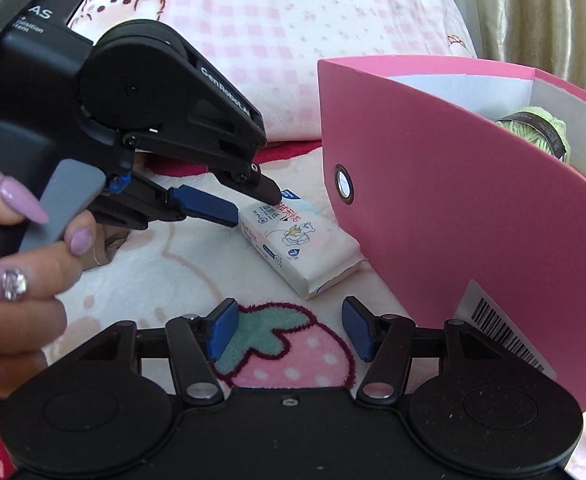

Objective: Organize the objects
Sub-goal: 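Move the left gripper out of the box to the small white wipes pack, then close the left gripper on the white wipes pack beside the box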

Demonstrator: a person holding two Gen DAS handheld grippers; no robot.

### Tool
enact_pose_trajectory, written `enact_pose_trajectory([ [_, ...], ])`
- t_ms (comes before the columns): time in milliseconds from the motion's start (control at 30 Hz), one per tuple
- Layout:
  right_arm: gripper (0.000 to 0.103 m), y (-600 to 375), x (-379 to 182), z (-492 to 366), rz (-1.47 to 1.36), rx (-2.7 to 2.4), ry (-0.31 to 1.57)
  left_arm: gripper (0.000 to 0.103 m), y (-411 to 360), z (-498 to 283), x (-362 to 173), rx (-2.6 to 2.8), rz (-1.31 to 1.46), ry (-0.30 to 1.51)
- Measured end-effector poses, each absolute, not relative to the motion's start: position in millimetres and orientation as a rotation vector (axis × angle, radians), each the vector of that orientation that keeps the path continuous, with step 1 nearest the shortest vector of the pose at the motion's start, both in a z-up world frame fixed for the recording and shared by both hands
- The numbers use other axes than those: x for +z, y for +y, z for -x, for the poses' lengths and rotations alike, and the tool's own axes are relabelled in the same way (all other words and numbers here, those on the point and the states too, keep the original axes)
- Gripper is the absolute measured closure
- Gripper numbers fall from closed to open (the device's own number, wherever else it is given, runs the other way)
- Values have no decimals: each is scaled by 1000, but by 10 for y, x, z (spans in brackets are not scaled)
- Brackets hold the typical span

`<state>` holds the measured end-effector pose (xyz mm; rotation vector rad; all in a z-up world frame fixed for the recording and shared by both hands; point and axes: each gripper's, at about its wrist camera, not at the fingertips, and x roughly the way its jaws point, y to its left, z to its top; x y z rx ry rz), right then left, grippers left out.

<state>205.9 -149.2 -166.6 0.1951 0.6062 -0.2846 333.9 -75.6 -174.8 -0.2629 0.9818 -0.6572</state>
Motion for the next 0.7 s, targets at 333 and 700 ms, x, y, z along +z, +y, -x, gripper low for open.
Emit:
enact_pose_trajectory([
  [333,39,-1563,-1633,-2007,-146,-160,620,84,-768,-3016,-1766,-705,225,1047],
  [700,39,-1587,-1587,-2073,-202,-206,639,80,-722,-3248,-1608,-625,231,939],
])
